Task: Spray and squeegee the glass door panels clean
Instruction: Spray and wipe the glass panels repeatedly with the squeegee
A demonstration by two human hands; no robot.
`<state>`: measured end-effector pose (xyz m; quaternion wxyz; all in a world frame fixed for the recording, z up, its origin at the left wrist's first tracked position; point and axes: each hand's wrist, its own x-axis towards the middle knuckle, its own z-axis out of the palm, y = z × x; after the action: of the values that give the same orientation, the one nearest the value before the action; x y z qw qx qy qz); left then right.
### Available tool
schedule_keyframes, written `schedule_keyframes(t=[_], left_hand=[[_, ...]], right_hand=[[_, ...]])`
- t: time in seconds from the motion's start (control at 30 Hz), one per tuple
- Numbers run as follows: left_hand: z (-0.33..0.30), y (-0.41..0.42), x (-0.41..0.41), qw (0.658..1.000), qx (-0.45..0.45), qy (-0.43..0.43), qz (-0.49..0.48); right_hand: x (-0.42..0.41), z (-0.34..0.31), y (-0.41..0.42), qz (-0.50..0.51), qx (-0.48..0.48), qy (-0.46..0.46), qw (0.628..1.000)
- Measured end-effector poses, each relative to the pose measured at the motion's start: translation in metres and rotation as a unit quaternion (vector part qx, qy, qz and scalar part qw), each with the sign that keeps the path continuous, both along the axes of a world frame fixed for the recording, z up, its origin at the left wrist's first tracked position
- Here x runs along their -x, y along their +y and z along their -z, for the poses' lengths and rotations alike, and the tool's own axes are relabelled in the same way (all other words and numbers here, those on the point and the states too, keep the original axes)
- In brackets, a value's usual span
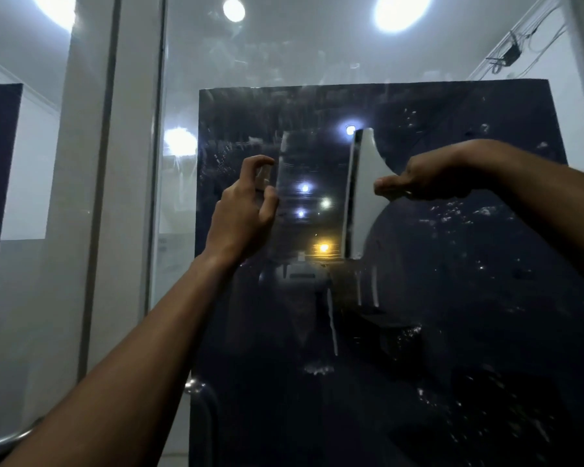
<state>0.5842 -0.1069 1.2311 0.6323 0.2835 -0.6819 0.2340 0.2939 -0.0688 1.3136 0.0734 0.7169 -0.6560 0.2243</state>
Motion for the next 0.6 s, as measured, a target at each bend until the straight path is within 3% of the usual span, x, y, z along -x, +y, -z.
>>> schedule_keyframes(t=[0.23,0.4,0.5,0.6], left_hand=[[0.008,0.005,-0.016,0.999,0.013,0.021,-0.020],[0.018,0.002,-0.034,0.999,0.009,0.026,-0.024],[0.021,0.001,-0.038,1.000,0.002,0.018,-0.013],[0.019,0.003,-0.039,1.000,0.009,0.008,-0.015]], right_hand=[[-0.114,0.001,-0.007,-0.082,0.003,0.034,0.996],[-0.068,0.002,-0.006,-0.034,0.028,0.044,0.998],[-0.037,0.010,-0.001,-0.014,0.007,0.001,1.000],[-0.050,0.012,0.006,-0.013,0.026,0.001,1.000]])
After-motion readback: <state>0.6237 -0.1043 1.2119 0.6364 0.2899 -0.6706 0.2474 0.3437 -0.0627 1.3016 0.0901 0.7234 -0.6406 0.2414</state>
